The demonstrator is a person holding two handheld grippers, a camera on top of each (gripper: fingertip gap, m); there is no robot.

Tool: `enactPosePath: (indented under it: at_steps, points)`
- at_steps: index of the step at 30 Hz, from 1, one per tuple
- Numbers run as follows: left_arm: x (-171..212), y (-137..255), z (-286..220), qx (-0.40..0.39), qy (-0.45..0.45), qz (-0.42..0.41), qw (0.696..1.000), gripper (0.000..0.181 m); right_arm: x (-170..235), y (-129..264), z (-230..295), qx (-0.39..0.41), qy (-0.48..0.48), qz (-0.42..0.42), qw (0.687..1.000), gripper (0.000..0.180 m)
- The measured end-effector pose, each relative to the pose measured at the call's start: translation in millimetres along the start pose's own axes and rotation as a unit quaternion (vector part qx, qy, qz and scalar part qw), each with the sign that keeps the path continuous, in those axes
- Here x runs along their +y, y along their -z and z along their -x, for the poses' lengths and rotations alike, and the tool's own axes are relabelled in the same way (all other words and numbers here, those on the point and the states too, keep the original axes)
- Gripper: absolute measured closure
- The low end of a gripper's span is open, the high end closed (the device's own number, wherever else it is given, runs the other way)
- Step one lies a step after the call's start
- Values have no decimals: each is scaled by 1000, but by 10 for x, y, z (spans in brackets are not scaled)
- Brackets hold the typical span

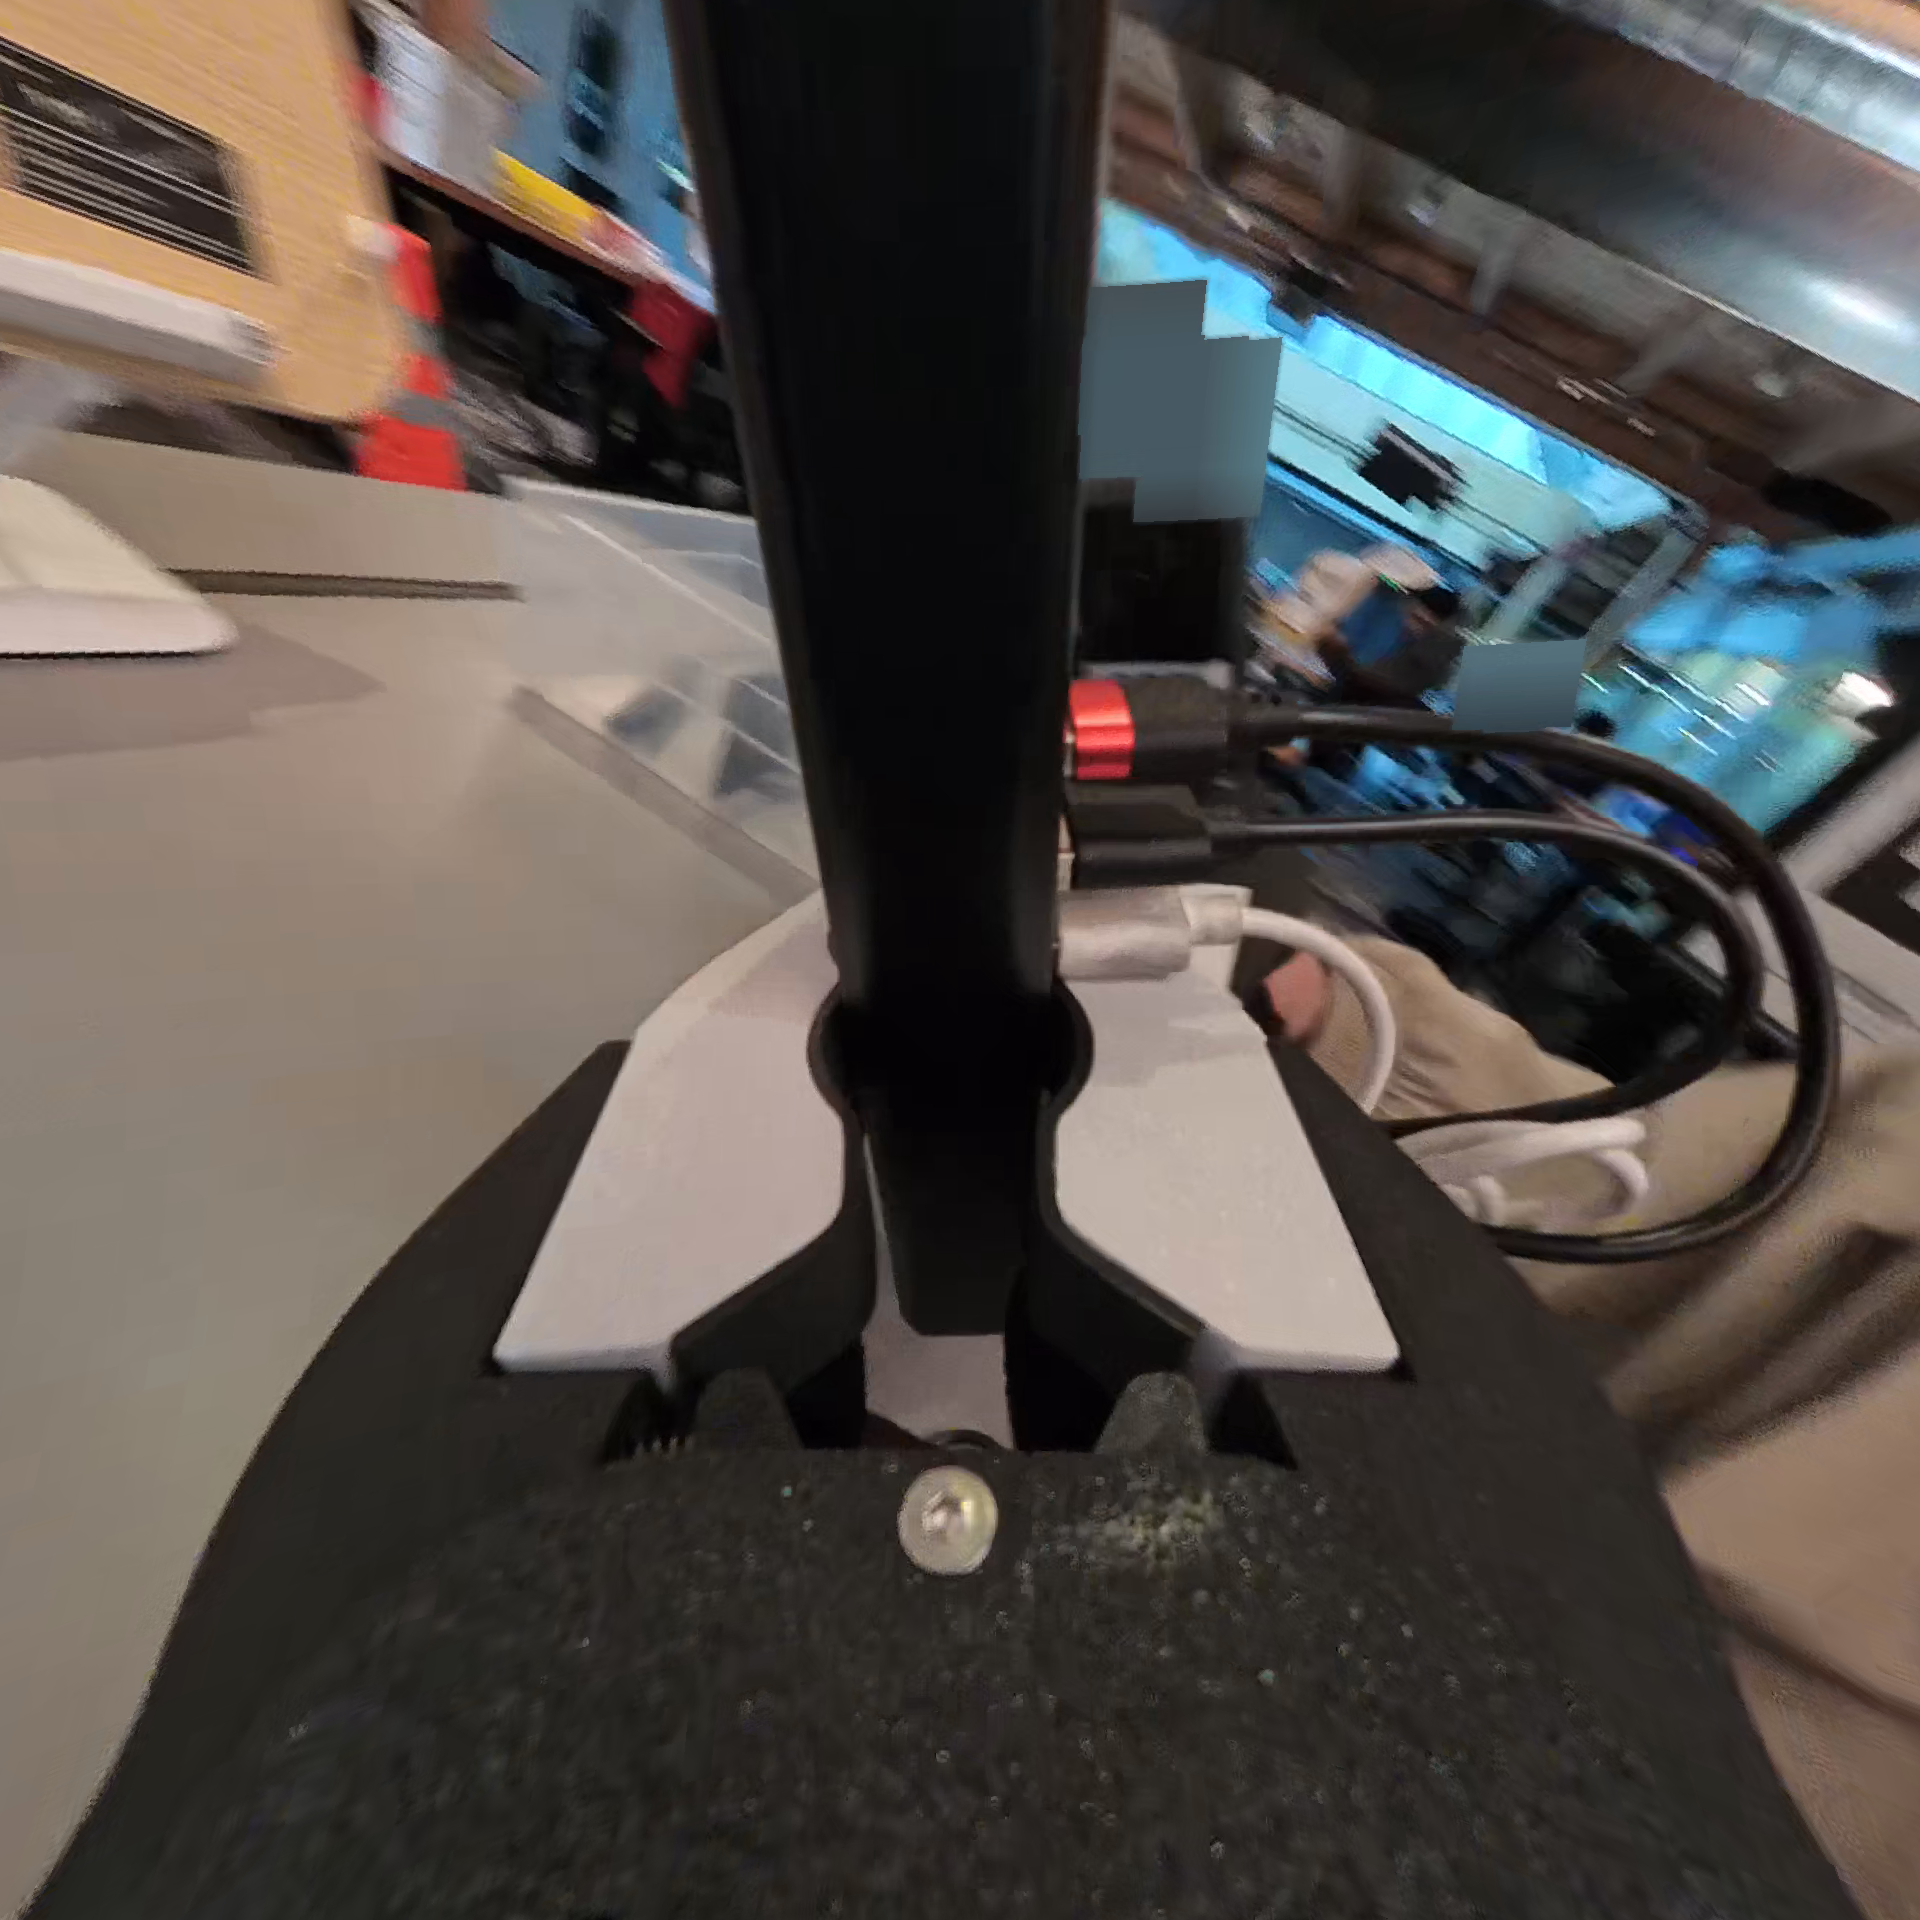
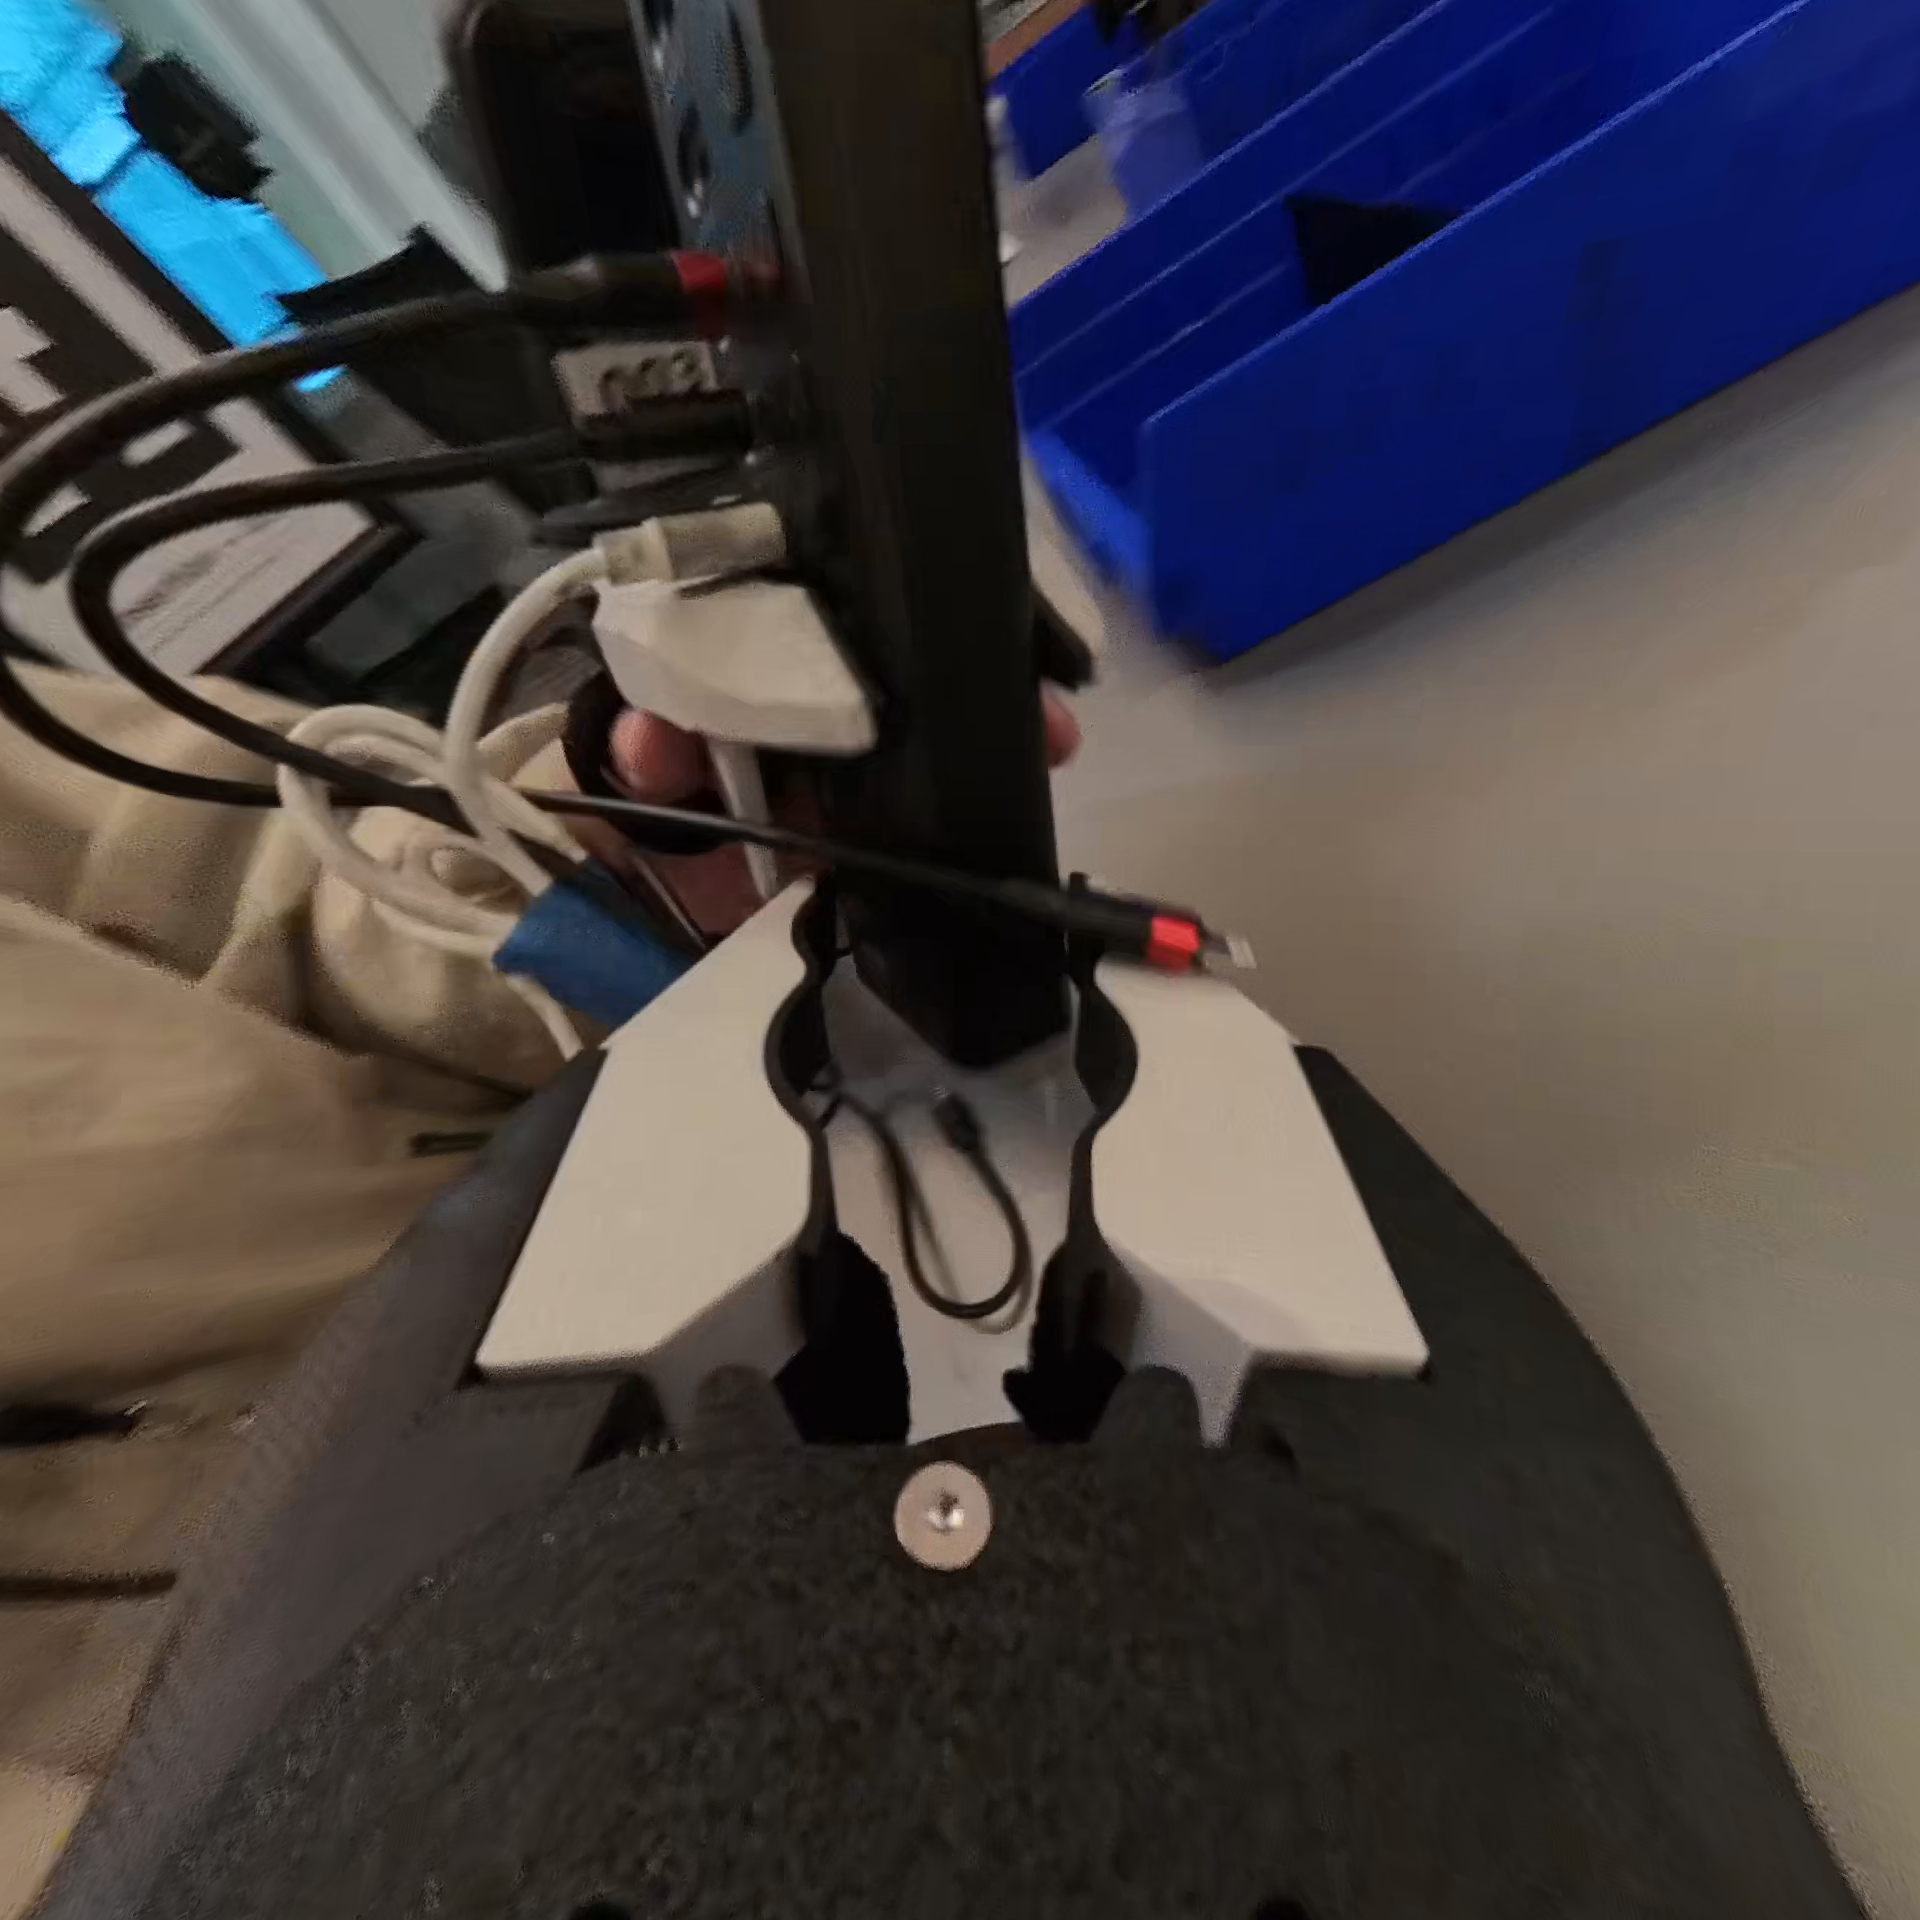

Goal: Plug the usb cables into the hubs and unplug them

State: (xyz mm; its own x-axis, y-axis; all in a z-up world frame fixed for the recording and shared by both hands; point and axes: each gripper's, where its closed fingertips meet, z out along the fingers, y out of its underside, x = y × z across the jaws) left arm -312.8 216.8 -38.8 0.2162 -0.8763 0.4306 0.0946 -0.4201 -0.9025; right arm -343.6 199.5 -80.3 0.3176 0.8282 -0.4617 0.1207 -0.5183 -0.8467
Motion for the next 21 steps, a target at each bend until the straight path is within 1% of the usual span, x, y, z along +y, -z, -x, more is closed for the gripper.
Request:
enactPosePath:
  at_steps: [1,3,5,6,7,8,10,11,12,13,14,17,20,21]
  points:
    - [-27,64,148,-44,-5,-15,999,151,-51,63,-90,28,4,-11,1000,137]
    - [-42,211,461,-134,-25,-20,990,151,-223,241,-275,95,16,-48,994,136]
    - [-54,334,680,-198,-43,-22,979,151,-551,464,-304,140,38,-136,980,136]
    - [-58,373,751,-224,-53,-24,973,151,-662,505,-223,136,48,-165,976,137]
    - [-62,390,798,-242,-64,-24,968,151,-684,461,-141,131,60,-164,976,137]
    - [-76,390,823,-251,-74,-26,965,151,-627,357,-114,140,73,-139,978,136]
    - [-133,339,823,-236,-71,-34,969,151,-416,89,-71,144,109,-83,980,137]
    - [-145,300,808,-213,-51,-35,975,150,-352,4,-89,149,115,-82,979,138]
    - [-146,285,812,-203,-34,-36,978,149,-370,-14,-110,158,112,-106,975,141]
    - [-133,282,830,-204,-29,-37,978,149,-439,-1,-80,156,106,-142,972,143]
    - [-103,277,835,-204,-26,-35,978,151,-486,-6,-33,151,103,-159,970,143]
    - [-27,240,804,-205,-16,-28,978,151,-465,-91,-44,185,130,-141,964,143]
    - [-2,177,755,-203,-18,-27,979,151,-522,-80,15,211,156,-168,950,156]
    - [5,158,739,-198,-13,-28,980,151,-572,-52,87,207,163,-190,946,162]
